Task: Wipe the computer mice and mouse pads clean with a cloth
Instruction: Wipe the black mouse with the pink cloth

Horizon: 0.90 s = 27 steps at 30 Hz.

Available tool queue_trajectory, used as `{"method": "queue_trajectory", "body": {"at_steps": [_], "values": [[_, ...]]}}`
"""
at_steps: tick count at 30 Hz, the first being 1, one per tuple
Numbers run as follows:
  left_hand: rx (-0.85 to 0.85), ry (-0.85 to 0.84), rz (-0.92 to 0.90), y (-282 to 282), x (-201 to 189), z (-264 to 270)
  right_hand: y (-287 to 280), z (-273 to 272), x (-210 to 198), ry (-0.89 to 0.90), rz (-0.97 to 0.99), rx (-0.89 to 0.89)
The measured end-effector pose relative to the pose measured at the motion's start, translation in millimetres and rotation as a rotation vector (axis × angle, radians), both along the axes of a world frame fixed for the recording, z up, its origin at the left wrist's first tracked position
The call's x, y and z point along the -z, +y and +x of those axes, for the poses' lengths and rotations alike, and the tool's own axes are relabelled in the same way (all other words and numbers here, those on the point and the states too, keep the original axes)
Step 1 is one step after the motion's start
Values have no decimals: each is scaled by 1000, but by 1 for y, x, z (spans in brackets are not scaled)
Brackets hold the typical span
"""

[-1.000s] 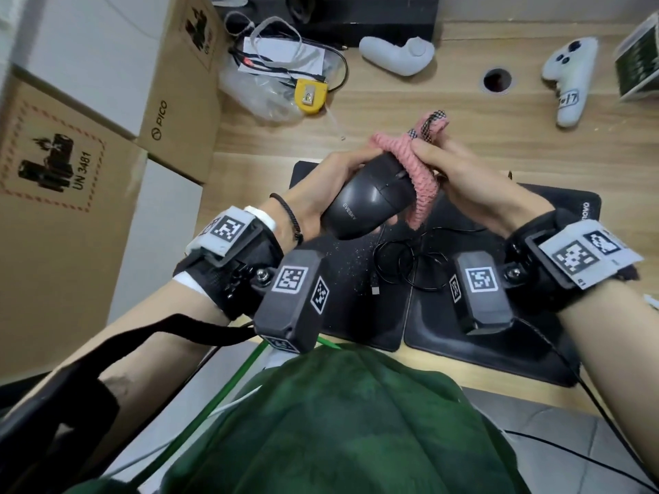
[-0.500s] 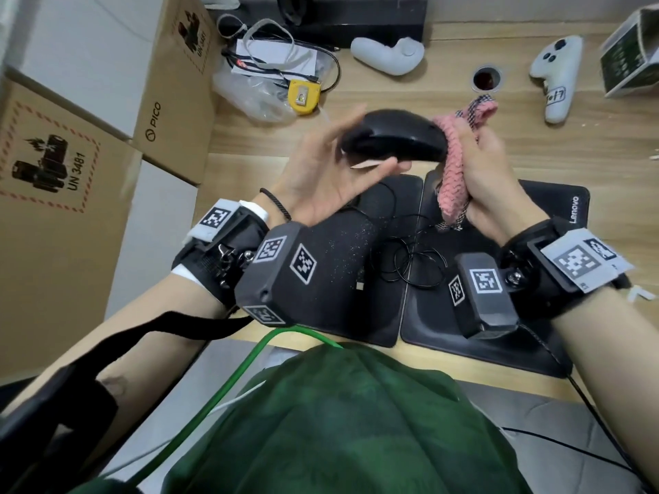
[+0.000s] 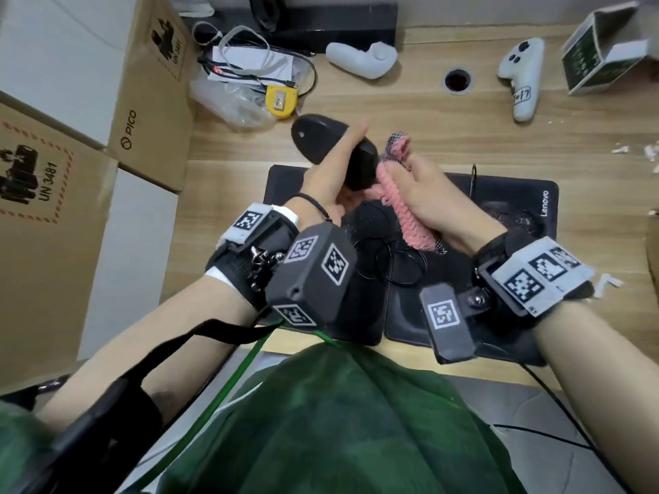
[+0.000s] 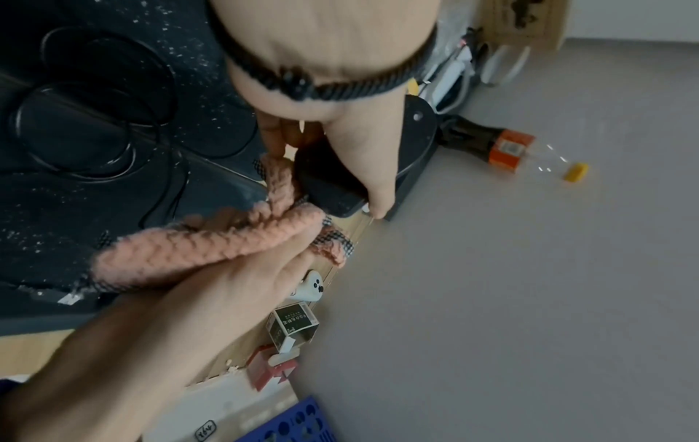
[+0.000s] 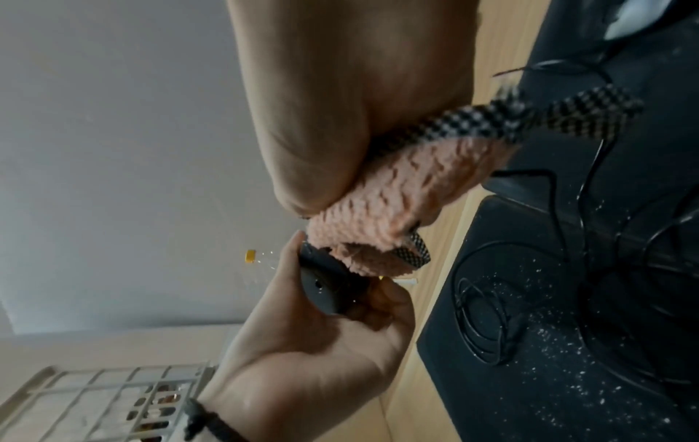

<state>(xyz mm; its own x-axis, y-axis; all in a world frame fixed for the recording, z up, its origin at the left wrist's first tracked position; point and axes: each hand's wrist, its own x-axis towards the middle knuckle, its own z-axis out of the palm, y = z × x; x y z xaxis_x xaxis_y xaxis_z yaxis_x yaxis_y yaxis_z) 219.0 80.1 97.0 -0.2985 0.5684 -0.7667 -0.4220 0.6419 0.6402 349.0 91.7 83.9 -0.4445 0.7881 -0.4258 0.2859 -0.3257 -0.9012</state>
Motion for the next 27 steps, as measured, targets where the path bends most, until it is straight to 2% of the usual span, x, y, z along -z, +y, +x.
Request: {"method": "queue_trajectory", "body": {"at_steps": [3,7,10,12,16,19,21,27], "values": [[-63,-5,-76,-1,2,-2,-2,2,4,-28,11,-87],[-100,45,-155,0,4,-12,-1,11,6,-217,175,-235],[-59,59,-220,0,5,-20,-1,16,8,-228,170,-230],[-26,4,-223,1,6,-21,-2,17,9,-214,129,-221],[-69,-220,-113,0,4,-23,-3,16,10,-186,81,-232],[-270,-383,-15,-3,7,-22,-5,13,12,-161,74,-265],[-359,-447,50,-5,11,-23,-8,6,14,-163,94,-294],[-432,-591,197,-9,23,-44,-18,-20,22,-182,117,-335]]}}
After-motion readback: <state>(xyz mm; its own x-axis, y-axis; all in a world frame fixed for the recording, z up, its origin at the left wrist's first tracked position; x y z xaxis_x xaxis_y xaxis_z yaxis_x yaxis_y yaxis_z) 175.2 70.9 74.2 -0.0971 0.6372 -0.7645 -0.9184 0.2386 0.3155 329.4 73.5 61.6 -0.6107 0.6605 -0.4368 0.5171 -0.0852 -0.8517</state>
